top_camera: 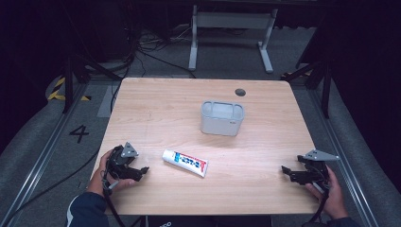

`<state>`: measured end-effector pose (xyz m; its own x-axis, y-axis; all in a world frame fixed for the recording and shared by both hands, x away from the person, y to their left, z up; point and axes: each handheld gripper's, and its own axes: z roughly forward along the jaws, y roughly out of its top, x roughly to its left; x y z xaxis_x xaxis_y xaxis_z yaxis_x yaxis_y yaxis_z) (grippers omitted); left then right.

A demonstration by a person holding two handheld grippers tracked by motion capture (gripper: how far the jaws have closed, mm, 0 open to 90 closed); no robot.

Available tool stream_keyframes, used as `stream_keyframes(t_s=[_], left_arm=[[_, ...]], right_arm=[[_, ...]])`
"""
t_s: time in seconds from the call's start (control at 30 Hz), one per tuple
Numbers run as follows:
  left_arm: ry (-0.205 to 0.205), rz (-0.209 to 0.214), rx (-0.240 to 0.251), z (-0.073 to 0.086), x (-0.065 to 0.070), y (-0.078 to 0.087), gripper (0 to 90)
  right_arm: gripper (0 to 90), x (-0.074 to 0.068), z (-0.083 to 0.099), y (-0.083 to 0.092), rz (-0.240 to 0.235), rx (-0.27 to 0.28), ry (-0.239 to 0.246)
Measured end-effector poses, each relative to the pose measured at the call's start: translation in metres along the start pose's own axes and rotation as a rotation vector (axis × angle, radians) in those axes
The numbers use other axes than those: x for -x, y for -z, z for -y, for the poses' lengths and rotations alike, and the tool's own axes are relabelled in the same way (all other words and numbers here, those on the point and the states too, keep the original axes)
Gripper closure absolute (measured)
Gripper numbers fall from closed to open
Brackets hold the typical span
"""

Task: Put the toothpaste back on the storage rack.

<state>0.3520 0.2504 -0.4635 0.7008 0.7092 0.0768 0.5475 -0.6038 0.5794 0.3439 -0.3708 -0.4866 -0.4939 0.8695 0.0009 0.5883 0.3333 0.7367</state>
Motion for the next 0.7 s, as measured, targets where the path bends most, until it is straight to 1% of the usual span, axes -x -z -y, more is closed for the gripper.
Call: stream_keyframes(t_s=[0.03,0.07,0.1,0.13,0.17,0.2,0.23,0.27,0.3,0.33,0.43,0.47,0.5,0.57,0.6,0.63,0.7], left_arm=[[0.0,0.002,0.007,-0.002,0.001,0.001,15.8],[-0.02,-0.002,0.017,-0.004,0.001,0.004,16.3],[-0.024,0.01,0.03,-0.008,0.002,0.007,18.0],[-0.024,0.01,0.03,-0.008,0.002,0.007,18.2],[-0.045,-0.001,0.029,-0.011,0.002,0.01,18.2],[-0.048,-0.006,0.035,-0.015,0.004,0.013,17.8],[-0.069,-0.016,0.034,-0.019,0.004,0.016,17.3],[-0.08,-0.011,0.032,-0.022,0.005,0.018,17.2],[-0.106,-0.009,0.033,-0.027,0.008,0.021,18.6],[-0.106,-0.009,0.033,-0.027,0.008,0.021,18.7],[-0.147,0.027,0.008,-0.04,0.012,0.023,18.5],[-0.147,0.027,0.008,-0.04,0.012,0.023,18.4],[-0.17,0.049,-0.007,-0.047,0.014,0.022,18.1],[-0.195,0.051,-0.018,-0.052,0.016,0.021,18.0],[-0.195,0.051,-0.018,-0.052,0.016,0.021,17.5],[-0.219,0.06,-0.031,-0.057,0.018,0.02,17.5],[-0.243,0.062,-0.042,-0.062,0.021,0.019,18.0]], right_arm=[[15.2,0.0,0.0,0.0,-0.001,0.0,0.0],[15.2,0.0,0.0,0.0,-0.001,0.0,-0.001],[15.2,0.0,0.0,0.0,0.0,0.0,0.0],[15.2,0.0,0.0,0.0,-0.001,0.0,0.0],[15.2,0.0,0.0,0.0,-0.001,0.0,0.0],[15.2,0.0,0.0,0.0,-0.001,-0.001,-0.001],[15.2,0.0,0.0,0.0,-0.002,-0.001,-0.002],[15.2,0.0,0.0,0.0,-0.001,-0.001,-0.002],[15.2,0.0,0.0,0.0,-0.001,-0.001,-0.002],[15.2,0.0,0.0,0.0,-0.001,-0.001,-0.002],[15.2,0.0,0.0,0.0,-0.002,-0.001,-0.002],[15.2,0.0,0.0,0.0,-0.002,-0.001,-0.002],[15.2,0.0,0.0,0.0,-0.001,-0.001,-0.002],[15.2,0.0,0.0,0.0,-0.001,-0.001,-0.002],[15.2,0.0,0.0,0.0,-0.001,-0.001,-0.002],[15.2,0.0,0.0,0.0,-0.001,-0.001,-0.002],[15.2,0.0,0.0,0.0,-0.002,-0.001,-0.002]])
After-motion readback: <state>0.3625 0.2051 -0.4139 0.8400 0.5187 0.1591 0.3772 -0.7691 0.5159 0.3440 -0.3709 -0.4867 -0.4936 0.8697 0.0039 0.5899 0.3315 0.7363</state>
